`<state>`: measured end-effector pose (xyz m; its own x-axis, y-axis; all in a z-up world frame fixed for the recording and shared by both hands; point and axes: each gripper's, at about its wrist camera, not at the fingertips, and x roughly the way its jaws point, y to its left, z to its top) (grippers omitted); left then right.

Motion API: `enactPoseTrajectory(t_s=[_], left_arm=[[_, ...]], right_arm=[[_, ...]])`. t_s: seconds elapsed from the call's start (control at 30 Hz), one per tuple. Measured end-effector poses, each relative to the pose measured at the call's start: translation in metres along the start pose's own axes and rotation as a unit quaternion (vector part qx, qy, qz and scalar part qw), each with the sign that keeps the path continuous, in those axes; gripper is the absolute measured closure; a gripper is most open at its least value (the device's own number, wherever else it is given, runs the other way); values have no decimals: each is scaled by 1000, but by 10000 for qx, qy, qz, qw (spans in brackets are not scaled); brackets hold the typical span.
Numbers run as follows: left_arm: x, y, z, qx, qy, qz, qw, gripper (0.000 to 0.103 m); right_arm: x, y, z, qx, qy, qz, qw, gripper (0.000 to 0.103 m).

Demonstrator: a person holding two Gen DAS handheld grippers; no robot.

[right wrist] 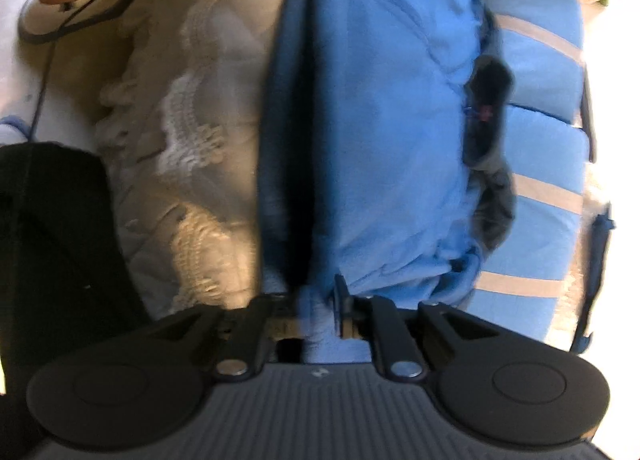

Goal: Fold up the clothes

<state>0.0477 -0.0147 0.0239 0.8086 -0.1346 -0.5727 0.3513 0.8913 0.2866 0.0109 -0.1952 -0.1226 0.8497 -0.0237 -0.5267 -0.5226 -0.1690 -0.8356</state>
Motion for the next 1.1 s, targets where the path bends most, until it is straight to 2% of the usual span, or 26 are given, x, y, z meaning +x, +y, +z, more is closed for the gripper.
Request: enactPoseTrajectory(t_s=[0.03, 0.07, 0.1, 0.2, 0.27, 0.33, 0.43, 0.5, 0.63, 0.7, 0.73, 0.93, 1.03, 1.1], left_arm=[[-1, 1, 1, -22, -1, 2, 10000, 24], [-1, 2, 2, -42, 6, 0, 10000, 25], [-3, 5, 3, -54, 11, 4, 10000, 25], [-9, 15, 9, -55, 22, 51, 10000, 25], [-17, 25, 16, -37, 5, 128, 9999, 25], [-29, 37, 27, -3, -55, 246, 9997, 25], [-49, 54, 46, 45, -173, 431, 9989, 25], [-66, 66, 62, 18, -279, 526, 9982, 24], [-95, 93, 94, -148, -438, 625, 9970, 25], [-109, 106, 109, -269, -515, 638, 9963, 25], [-115, 111, 116, -313, -562, 669, 9957, 25], [-125, 128, 137, -565, -785, 871, 9915, 24], [-110, 130, 134, -730, -719, 790, 9916, 24], [-97, 130, 128, -764, -626, 706, 9926, 24]], right_arm=[[-5, -5, 0, 163, -67, -87, 9998, 41], [-9, -10, 0, 326, -135, -173, 9992, 14], [-14, -17, -1, 535, -215, -214, 9981, 2], [-31, -59, -12, 1647, -484, 92, 9851, 0], [-39, -93, -30, 2551, -635, 341, 9642, 0], [-46, -129, -52, 3447, -768, 611, 9336, 0], [-56, -184, -95, 4649, -977, 1037, 8738, 0], [-62, -215, -126, 5284, -1067, 1094, 8351, 0], [-79, -272, -189, 6396, -1311, 1045, 7502, 0], [-87, -293, -215, 6773, -1431, 824, 7169, 0], [-91, -302, -227, 6879, -1482, 763, 7064, 0], [-93, -328, -266, 7221, -1405, 883, 6716, 0], [-83, -319, -273, 7324, -1357, 954, 6603, 0], [-76, -311, -276, 7338, -1310, 1047, 6584, 0]])
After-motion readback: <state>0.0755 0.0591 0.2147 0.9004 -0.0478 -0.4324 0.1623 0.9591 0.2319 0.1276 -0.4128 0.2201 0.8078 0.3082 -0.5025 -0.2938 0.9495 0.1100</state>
